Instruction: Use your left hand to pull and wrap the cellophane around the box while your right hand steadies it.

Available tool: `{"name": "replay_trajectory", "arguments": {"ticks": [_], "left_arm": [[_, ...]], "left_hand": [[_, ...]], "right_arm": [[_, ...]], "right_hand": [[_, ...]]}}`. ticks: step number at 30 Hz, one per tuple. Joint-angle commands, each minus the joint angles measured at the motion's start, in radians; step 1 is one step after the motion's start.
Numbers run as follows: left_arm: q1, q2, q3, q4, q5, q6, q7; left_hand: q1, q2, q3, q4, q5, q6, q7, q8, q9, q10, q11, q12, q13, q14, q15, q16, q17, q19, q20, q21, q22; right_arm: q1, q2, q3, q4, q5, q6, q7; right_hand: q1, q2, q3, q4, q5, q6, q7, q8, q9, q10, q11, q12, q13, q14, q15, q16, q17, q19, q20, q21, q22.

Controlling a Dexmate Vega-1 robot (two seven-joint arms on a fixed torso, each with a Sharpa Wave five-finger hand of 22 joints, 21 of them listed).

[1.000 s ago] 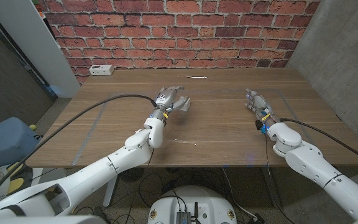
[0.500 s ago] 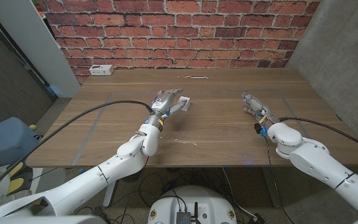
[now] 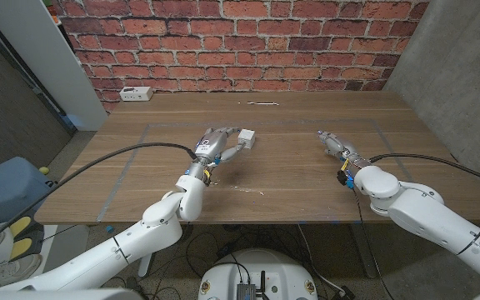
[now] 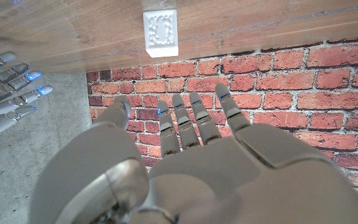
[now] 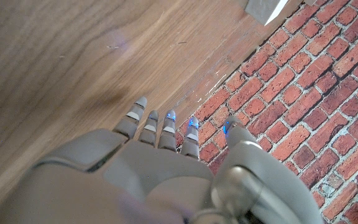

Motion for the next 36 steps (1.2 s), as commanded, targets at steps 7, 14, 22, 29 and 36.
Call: {"name": "replay_trajectory", "arguments": {"ticks": [7,14,22,29,36], "left_arm": [[0.122,0.058,-0.068,-0.100,0.000,0.019,-0.022],[0.167,0.072,-0.100,-0.132,-0.025,0.037,-0.036],[0.206,0.090,-0.125,-0.164,-0.047,0.060,-0.053],[0.231,0.114,-0.133,-0.206,-0.032,0.103,-0.080],[0.253,0.153,-0.138,-0.279,-0.007,0.181,-0.152]], "left_hand": [[-0.013,-0.003,0.000,-0.009,0.001,0.042,0.010,0.012,0.002,0.015,-0.003,0.007,0.003,0.007,-0.007,0.004,0.000,0.010,0.003,-0.004,0.004],[-0.014,-0.006,0.000,-0.015,0.001,0.067,0.020,0.017,0.003,0.025,-0.004,0.008,0.002,0.014,-0.006,0.004,0.000,0.011,0.004,-0.007,0.004],[-0.021,-0.010,-0.001,-0.025,0.000,0.108,0.025,0.019,0.003,0.101,-0.005,0.033,0.004,0.051,-0.014,0.013,-0.001,0.017,0.006,-0.013,0.004],[-0.006,-0.026,-0.002,-0.050,0.001,0.166,0.020,0.029,0.004,0.143,-0.016,0.045,0.008,0.072,-0.025,0.013,-0.006,0.028,0.008,-0.017,0.004],[-0.002,-0.046,-0.017,-0.059,0.001,0.155,0.008,0.015,0.005,0.117,-0.018,0.030,0.010,0.056,-0.024,0.005,-0.003,0.027,0.008,-0.023,0.004]], "right_arm": [[0.008,-0.071,-0.063,-0.177,-0.106,-0.281,-0.064],[0.024,-0.077,-0.097,-0.221,-0.148,-0.362,-0.074],[0.048,-0.094,-0.137,-0.264,-0.194,-0.433,-0.058],[0.086,-0.077,-0.199,-0.320,-0.254,-0.591,-0.088],[0.097,-0.077,-0.237,-0.359,-0.289,-0.665,-0.093]], "right_hand": [[0.054,0.002,0.031,-0.018,-0.003,0.044,-0.017,0.013,0.001,0.027,-0.012,0.009,0.002,0.024,-0.005,0.007,-0.001,0.019,-0.001,0.004,0.003],[0.094,-0.003,0.043,-0.028,-0.007,0.068,-0.003,0.009,0.002,0.049,-0.022,0.006,0.002,0.040,-0.017,0.008,0.000,0.035,-0.002,0.004,0.003],[0.135,-0.016,0.053,-0.056,-0.007,0.101,0.015,0.013,0.001,0.068,-0.034,0.007,0.001,0.064,-0.023,0.009,-0.004,0.056,0.005,0.008,0.003],[0.203,-0.021,0.067,-0.082,-0.007,0.171,0.014,0.026,0.000,0.100,-0.057,0.009,0.000,0.101,-0.051,0.013,-0.006,0.105,-0.008,0.018,0.003],[0.235,-0.045,0.060,-0.093,-0.003,0.194,0.017,0.025,0.000,0.115,-0.056,0.008,-0.001,0.119,-0.061,0.013,-0.008,0.119,-0.001,0.018,0.003]]}}
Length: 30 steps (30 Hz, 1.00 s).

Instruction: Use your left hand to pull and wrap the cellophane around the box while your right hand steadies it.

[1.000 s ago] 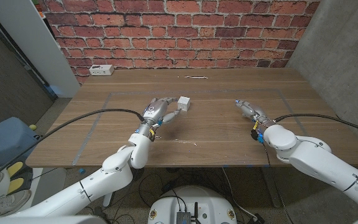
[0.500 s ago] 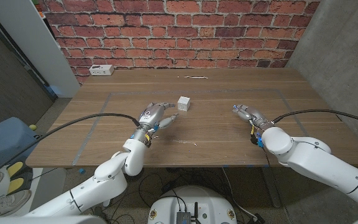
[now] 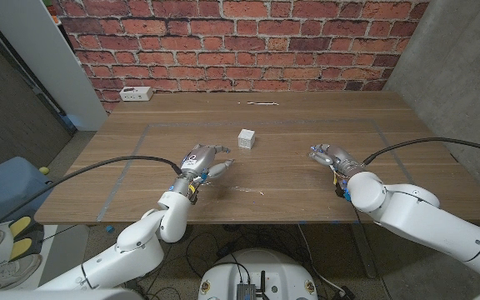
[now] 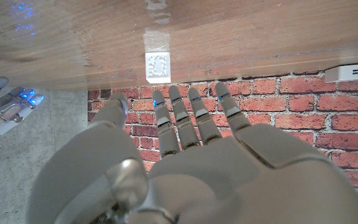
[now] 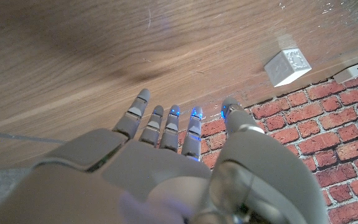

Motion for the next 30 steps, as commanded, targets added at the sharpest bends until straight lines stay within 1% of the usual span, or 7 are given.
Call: {"name": "replay_trajectory", "arguments": {"ticks": [1,5,7,8,10,24,30], "left_arm": [[0.049,0.063,-0.019,-0.115,0.030,0.108,-0.099],[0.055,0.086,-0.019,-0.148,0.043,0.147,-0.143],[0.057,0.099,-0.018,-0.162,0.053,0.158,-0.159],[0.056,0.106,-0.017,-0.170,0.056,0.165,-0.172],[0.057,0.118,-0.013,-0.183,0.068,0.176,-0.188],[0.025,0.194,0.057,-0.312,0.256,0.369,-0.455],[0.018,0.204,0.081,-0.343,0.343,0.414,-0.558]], "left_hand": [[-0.003,-0.021,-0.011,-0.005,0.001,-0.007,-0.009,-0.010,0.002,-0.025,0.003,-0.011,0.005,-0.017,-0.021,-0.007,0.005,-0.001,-0.001,-0.009,0.004],[-0.003,-0.032,-0.022,-0.007,0.004,-0.014,-0.013,-0.019,0.003,-0.056,-0.002,-0.026,0.007,-0.044,-0.015,-0.016,0.006,-0.014,0.004,-0.019,0.003],[0.002,-0.041,-0.028,-0.011,0.006,-0.015,-0.013,-0.023,0.003,-0.073,-0.003,-0.034,0.007,-0.062,-0.011,-0.023,0.006,-0.018,0.006,-0.024,0.003],[0.003,-0.046,-0.032,-0.011,0.008,-0.016,-0.015,-0.025,0.003,-0.086,0.001,-0.040,0.007,-0.072,-0.010,-0.026,0.006,-0.023,0.008,-0.028,0.003],[0.005,-0.050,-0.035,-0.012,0.009,-0.018,-0.018,-0.028,0.003,-0.100,0.004,-0.046,0.008,-0.081,-0.011,-0.028,0.006,-0.026,0.008,-0.031,0.003],[0.016,-0.115,-0.073,-0.017,0.027,-0.005,-0.032,-0.035,0.003,-0.166,-0.002,-0.074,0.008,-0.154,-0.002,-0.040,0.006,-0.056,0.008,-0.061,0.002],[0.038,-0.153,-0.093,-0.019,0.043,-0.027,-0.045,-0.047,0.004,-0.210,-0.002,-0.088,0.008,-0.191,0.015,-0.040,0.006,-0.067,0.013,-0.077,0.002]], "right_arm": [[0.033,0.003,-0.078,-0.080,-0.088,-0.191,-0.022],[0.030,0.008,-0.094,-0.101,-0.110,-0.228,-0.040],[0.039,0.006,-0.112,-0.112,-0.124,-0.254,-0.042],[0.046,0.005,-0.122,-0.119,-0.130,-0.270,-0.041],[0.062,0.004,-0.149,-0.131,-0.149,-0.306,-0.046],[0.129,-0.003,-0.248,-0.206,-0.168,-0.495,-0.043],[0.160,-0.039,-0.267,-0.226,-0.086,-0.495,-0.067]], "right_hand": [[0.023,-0.015,-0.003,-0.009,0.001,0.019,-0.001,0.008,0.000,0.014,-0.005,0.000,0.002,0.019,-0.008,0.004,0.000,0.015,0.001,0.001,0.003],[0.046,-0.035,-0.008,-0.014,0.006,0.040,-0.004,0.010,0.000,0.025,-0.004,0.000,0.001,0.030,-0.013,0.003,-0.002,0.026,0.004,0.001,0.002],[0.110,-0.070,-0.019,-0.013,0.019,0.059,-0.131,0.005,0.003,0.031,-0.006,-0.006,0.001,0.036,-0.014,-0.006,-0.001,0.035,0.006,-0.005,0.002],[0.137,-0.089,-0.035,-0.007,0.023,0.070,-0.033,0.001,0.004,0.034,-0.008,-0.010,0.002,0.040,-0.015,-0.009,0.000,0.036,0.006,-0.010,0.003],[0.154,-0.094,-0.039,-0.007,0.026,0.074,-0.001,-0.002,0.003,0.038,-0.007,-0.010,0.002,0.043,-0.020,-0.009,0.000,0.040,0.005,-0.011,0.003],[0.260,-0.186,-0.095,-0.004,0.054,0.132,-0.048,-0.004,0.003,0.031,-0.068,-0.020,0.004,0.024,-0.070,-0.024,0.002,0.023,-0.046,-0.024,0.005],[0.306,-0.204,-0.121,0.005,0.073,0.111,-0.128,-0.020,0.004,-0.013,-0.098,-0.030,0.006,-0.016,-0.073,-0.031,0.005,0.006,-0.055,-0.026,0.006]]}}
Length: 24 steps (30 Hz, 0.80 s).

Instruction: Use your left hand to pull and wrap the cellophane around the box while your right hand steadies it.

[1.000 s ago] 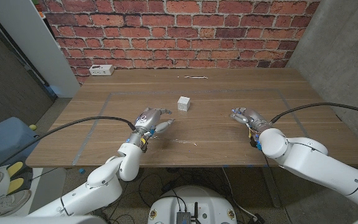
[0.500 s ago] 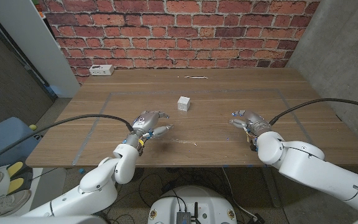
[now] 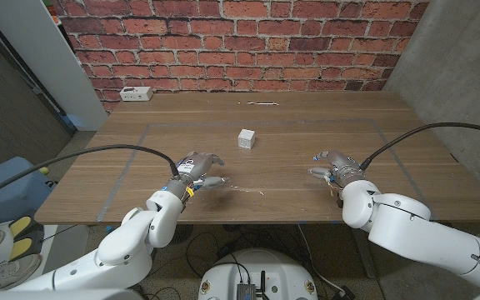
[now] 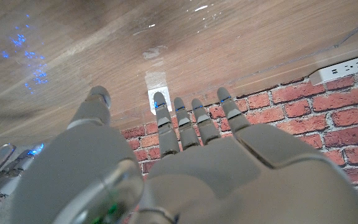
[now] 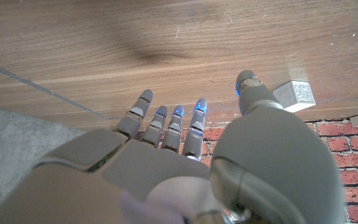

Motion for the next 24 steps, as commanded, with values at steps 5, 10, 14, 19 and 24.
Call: {"name": "replay_trajectory", "arguments": {"ticks": [5,10,14,19,24], "left_arm": [[-0.040,0.040,0.093,-0.091,0.300,0.155,-0.350],[-0.031,0.019,0.090,-0.090,0.427,0.158,-0.497],[-0.005,-0.003,0.064,-0.097,0.495,0.146,-0.585],[0.028,-0.043,0.026,-0.093,0.606,0.110,-0.696],[0.056,-0.102,-0.017,-0.079,0.723,0.047,-0.811]], "left_hand": [[0.021,-0.049,-0.037,0.006,0.028,-0.040,-0.016,-0.018,0.006,-0.074,0.018,-0.022,0.004,-0.062,0.028,-0.004,0.006,-0.022,0.014,-0.024,0.003],[0.032,-0.060,-0.062,0.014,0.047,-0.084,-0.020,-0.024,0.008,-0.129,0.027,-0.031,0.002,-0.106,0.054,-0.004,0.008,-0.038,0.018,-0.043,0.004],[0.036,-0.063,-0.075,0.017,0.056,-0.103,-0.020,-0.025,0.009,-0.156,0.035,-0.035,0.000,-0.129,0.065,-0.004,0.009,-0.049,0.020,-0.053,0.004],[0.048,-0.065,-0.088,0.016,0.069,-0.127,-0.022,-0.025,0.009,-0.188,0.038,-0.037,-0.002,-0.158,0.082,-0.005,0.009,-0.056,0.026,-0.064,0.004],[0.069,-0.064,-0.094,0.011,0.081,-0.116,-0.035,-0.015,0.010,-0.204,0.033,-0.035,-0.004,-0.176,0.090,-0.005,0.008,-0.056,0.026,-0.070,0.004]], "right_arm": [[0.151,-0.088,-0.110,-0.056,0.308,-0.074,-0.173],[0.340,-0.120,-0.246,-0.023,0.684,-0.074,-0.444],[0.472,-0.125,-0.352,0.005,0.888,-0.074,-0.574],[0.536,-0.128,-0.408,0.005,0.932,-0.074,-0.574],[0.596,-0.126,-0.462,0.011,0.969,-0.074,-0.574]], "right_hand": [[0.058,-0.002,-0.029,0.011,0.028,-0.055,-0.071,-0.019,0.003,-0.079,-0.031,-0.014,0.004,-0.060,-0.021,-0.008,0.007,-0.022,-0.020,-0.004,0.006],[0.048,-0.039,-0.073,0.024,0.040,-0.103,-0.074,-0.024,0.003,-0.130,-0.036,-0.013,0.005,-0.098,-0.022,-0.009,0.010,-0.047,-0.033,-0.006,0.006],[0.042,-0.060,-0.109,0.033,0.063,-0.161,-0.074,-0.027,0.003,-0.184,-0.043,-0.015,0.007,-0.137,-0.017,-0.009,0.013,-0.073,-0.035,-0.008,0.007],[0.054,-0.059,-0.136,0.039,0.088,-0.241,-0.075,-0.028,0.004,-0.249,-0.048,-0.016,0.007,-0.174,-0.010,-0.008,0.015,-0.097,-0.037,-0.007,0.008],[0.065,-0.047,-0.141,0.041,0.099,-0.242,-0.075,-0.018,0.006,-0.273,-0.052,-0.014,0.007,-0.192,-0.007,-0.008,0.015,-0.113,-0.035,-0.009,0.008]]}}
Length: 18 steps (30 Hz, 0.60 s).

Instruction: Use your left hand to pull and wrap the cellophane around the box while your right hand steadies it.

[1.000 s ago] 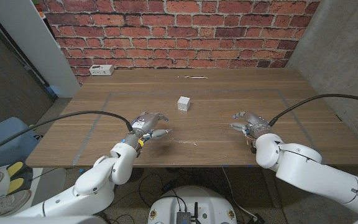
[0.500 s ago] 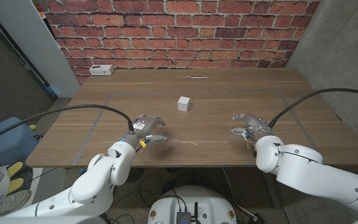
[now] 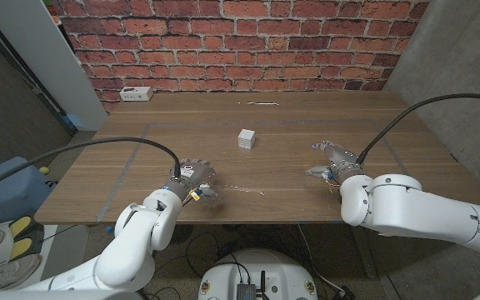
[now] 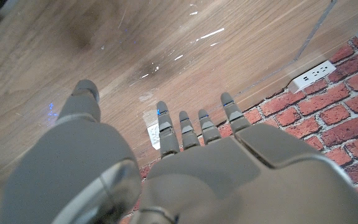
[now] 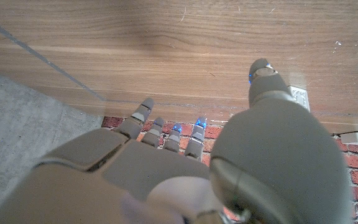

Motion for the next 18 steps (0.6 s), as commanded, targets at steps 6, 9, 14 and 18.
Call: {"name": "replay_trajectory", "arguments": {"ticks": [6,9,14,18], "left_arm": [[0.078,-0.181,-0.115,0.042,0.382,-0.178,-0.361],[0.082,-0.227,-0.138,0.065,0.427,-0.228,-0.400],[0.091,-0.296,-0.167,0.106,0.507,-0.292,-0.432],[0.085,-0.345,-0.186,0.133,0.553,-0.343,-0.489]], "left_hand": [[0.077,0.016,-0.007,-0.012,0.024,0.038,-0.050,0.024,0.008,-0.018,-0.028,0.008,-0.005,-0.023,-0.013,0.006,0.002,0.003,-0.019,-0.017,0.003],[0.100,0.028,-0.003,-0.013,0.026,0.041,-0.070,0.026,0.009,-0.022,-0.037,0.010,-0.006,-0.025,-0.019,0.008,0.001,0.007,-0.032,-0.020,0.002],[0.138,0.050,0.009,-0.015,0.027,0.039,-0.083,0.025,0.009,-0.024,-0.047,0.013,-0.009,-0.027,-0.023,0.010,0.000,0.016,-0.044,-0.023,0.002],[0.175,0.072,0.021,-0.017,0.023,0.014,-0.106,0.016,0.009,-0.037,-0.043,0.012,-0.011,-0.033,-0.021,0.009,0.000,0.021,-0.047,-0.027,0.002]], "right_arm": [[0.239,-0.004,-0.181,0.036,0.482,-0.006,-0.149],[0.277,0.004,-0.201,0.052,0.533,-0.006,-0.149],[0.352,0.020,-0.251,0.082,0.618,-0.006,-0.149],[0.393,0.038,-0.279,0.102,0.657,-0.006,-0.149]], "right_hand": [[0.049,0.040,0.000,-0.001,0.020,0.024,0.000,0.024,0.010,-0.030,-0.017,0.002,0.003,-0.032,-0.008,-0.002,0.002,-0.021,0.011,-0.001,0.003],[0.071,0.062,-0.001,-0.001,0.023,0.039,0.000,0.030,0.012,-0.065,-0.019,-0.001,0.002,-0.050,0.002,-0.002,0.002,-0.033,0.015,-0.001,0.003],[0.108,0.095,-0.008,-0.001,0.017,-0.003,0.000,0.017,0.013,-0.154,-0.003,-0.005,0.002,-0.110,0.031,-0.006,0.002,-0.086,0.047,-0.007,0.002],[0.132,0.121,-0.008,-0.003,0.011,-0.037,0.000,0.013,0.013,-0.208,0.007,-0.004,0.003,-0.141,0.048,-0.005,0.003,-0.125,0.072,-0.010,0.001]]}}
